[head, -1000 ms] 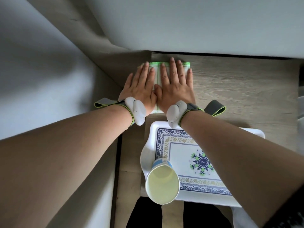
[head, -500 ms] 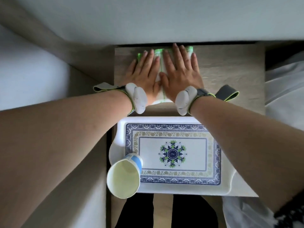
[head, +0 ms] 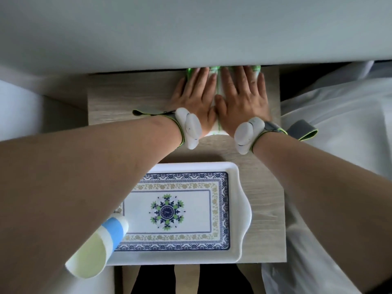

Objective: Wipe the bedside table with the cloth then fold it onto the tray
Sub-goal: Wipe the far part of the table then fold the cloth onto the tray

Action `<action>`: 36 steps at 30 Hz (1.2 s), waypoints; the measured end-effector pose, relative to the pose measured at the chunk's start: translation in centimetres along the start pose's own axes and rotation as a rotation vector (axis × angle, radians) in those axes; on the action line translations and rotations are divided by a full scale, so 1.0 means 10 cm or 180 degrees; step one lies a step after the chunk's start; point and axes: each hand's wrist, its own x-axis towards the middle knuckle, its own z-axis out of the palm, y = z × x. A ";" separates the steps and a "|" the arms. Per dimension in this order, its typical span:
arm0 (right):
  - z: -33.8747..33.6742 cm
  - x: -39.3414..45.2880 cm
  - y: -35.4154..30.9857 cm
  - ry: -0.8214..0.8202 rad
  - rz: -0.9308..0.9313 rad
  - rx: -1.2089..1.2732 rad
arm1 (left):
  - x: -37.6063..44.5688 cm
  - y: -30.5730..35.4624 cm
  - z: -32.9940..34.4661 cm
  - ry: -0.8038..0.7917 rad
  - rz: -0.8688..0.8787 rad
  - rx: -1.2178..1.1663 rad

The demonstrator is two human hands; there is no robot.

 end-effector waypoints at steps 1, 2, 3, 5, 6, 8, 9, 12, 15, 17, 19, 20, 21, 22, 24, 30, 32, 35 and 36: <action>-0.01 -0.01 0.08 0.0007 0.0018 -0.0009 | 0.04 0.08 0.00 -0.0002 -0.0002 -0.0004; -0.02 -0.02 0.17 0.0012 0.0034 -0.0019 | 0.08 0.16 0.01 -0.0011 -0.0003 -0.0005; -0.03 -0.04 0.25 0.0014 0.0049 -0.0027 | 0.12 0.23 0.01 -0.0027 -0.0001 -0.0006; -0.05 -0.06 0.40 0.0018 0.0092 -0.0042 | 0.19 0.39 0.03 -0.0031 0.0042 0.0003; -0.06 -0.08 0.47 0.0012 0.0116 -0.0031 | 0.22 0.46 0.03 -0.0018 0.0054 -0.0001; -0.07 -0.09 0.55 -0.0014 0.0147 -0.0027 | 0.27 0.55 0.03 0.0004 0.0033 -0.0050; -0.08 -0.10 0.59 -0.0022 0.0147 -0.0051 | 0.28 0.60 0.03 0.0003 0.0009 -0.0077; -0.09 -0.10 0.59 -0.0050 0.0157 -0.0050 | 0.26 0.62 0.00 -0.0036 0.0021 -0.0040; -0.09 -0.10 0.55 -0.0086 0.0182 -0.0071 | 0.25 0.59 -0.01 -0.0065 0.0027 -0.0030; -0.08 -0.13 0.53 -0.0124 0.0215 -0.0117 | 0.23 0.58 0.00 -0.0062 0.0074 -0.0090; -0.08 -0.17 0.51 -0.0165 0.0203 -0.0170 | 0.18 0.58 0.02 -0.0046 0.0116 -0.0125; -0.07 -0.21 0.46 -0.0195 0.0163 -0.0205 | 0.12 0.55 0.03 -0.0033 0.0114 -0.0145; -0.06 -0.26 0.42 -0.0217 0.0136 -0.0223 | 0.06 0.52 0.04 -0.0029 0.0111 -0.0154; -0.06 -0.31 0.38 -0.0240 0.0134 -0.0239 | 0.00 0.50 0.05 -0.0045 0.0107 -0.0148; -0.05 -0.40 0.29 -0.0281 0.0174 -0.0256 | -0.12 0.48 0.06 -0.0102 0.0124 -0.0135; 0.00 -0.49 -0.01 -0.0385 0.0262 -0.0308 | -0.35 0.26 0.05 0.0161 0.0118 0.0002; 0.02 -0.50 -0.12 -0.0416 0.0254 -0.0311 | -0.41 0.16 0.07 0.0154 0.0152 0.0024; 0.07 -0.45 -0.31 -0.0461 0.0152 -0.0372 | -0.51 -0.06 0.13 -0.0068 0.0126 -0.0095; 0.08 -0.42 -0.38 -0.0479 0.0083 -0.0393 | -0.54 -0.14 0.13 -0.0087 0.0087 -0.0094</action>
